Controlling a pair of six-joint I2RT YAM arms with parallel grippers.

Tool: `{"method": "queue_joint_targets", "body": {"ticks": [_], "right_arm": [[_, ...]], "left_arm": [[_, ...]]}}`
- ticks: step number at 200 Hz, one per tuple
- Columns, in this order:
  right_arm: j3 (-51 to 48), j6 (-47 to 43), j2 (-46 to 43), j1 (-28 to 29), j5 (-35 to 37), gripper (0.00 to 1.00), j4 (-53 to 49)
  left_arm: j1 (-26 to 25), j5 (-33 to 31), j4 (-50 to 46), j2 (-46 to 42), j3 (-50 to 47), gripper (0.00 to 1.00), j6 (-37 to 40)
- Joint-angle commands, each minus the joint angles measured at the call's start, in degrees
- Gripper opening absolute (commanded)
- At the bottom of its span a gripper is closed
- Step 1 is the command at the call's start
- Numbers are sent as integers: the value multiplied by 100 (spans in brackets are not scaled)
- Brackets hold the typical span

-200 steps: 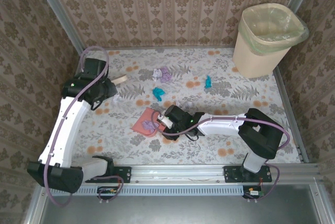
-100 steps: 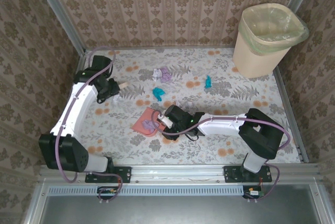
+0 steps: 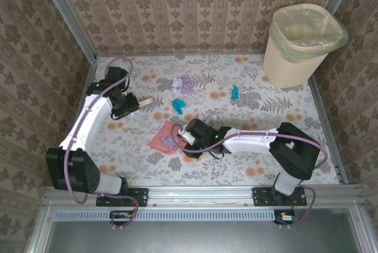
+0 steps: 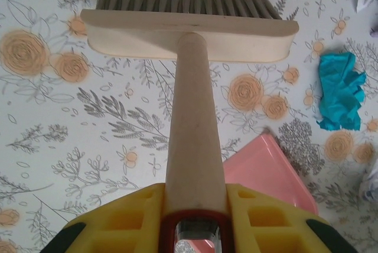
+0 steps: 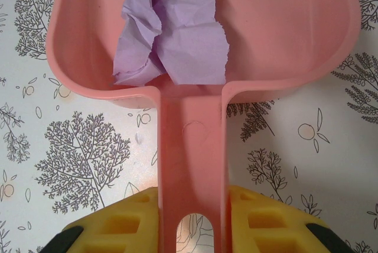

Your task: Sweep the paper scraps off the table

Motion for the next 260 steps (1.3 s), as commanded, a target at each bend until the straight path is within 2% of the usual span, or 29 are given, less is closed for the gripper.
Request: {"method": "queue_joint_targets", "body": {"ticks": [1, 87, 143, 179, 208, 231, 260], "right_arm": [[-44, 50, -106, -20, 97, 0, -84], [23, 81, 84, -20, 64, 0, -59], [45, 104, 74, -20, 27, 0, -97], [70, 95, 91, -20, -17, 0, -126], [67, 112, 74, -16, -60, 0, -98], [53, 103, 61, -20, -107, 0, -79], [53, 102, 26, -20, -88, 0, -39]], "left_arm": [[-34, 390, -119, -313, -129, 0, -35], [-445, 1259, -853, -1537, -835, 0, -168], [-605, 1992, -665, -2721, -1839, 0, -690], [-744, 2455, -275, -3116, -2364, 0, -1068], [-1033, 2390, -196, -3379, -2565, 0, -1332], [-1046, 2387, -309, -3797, -2611, 0, -1565], [-1039, 2031, -740, -4051, -2284, 0, -1498]]}}
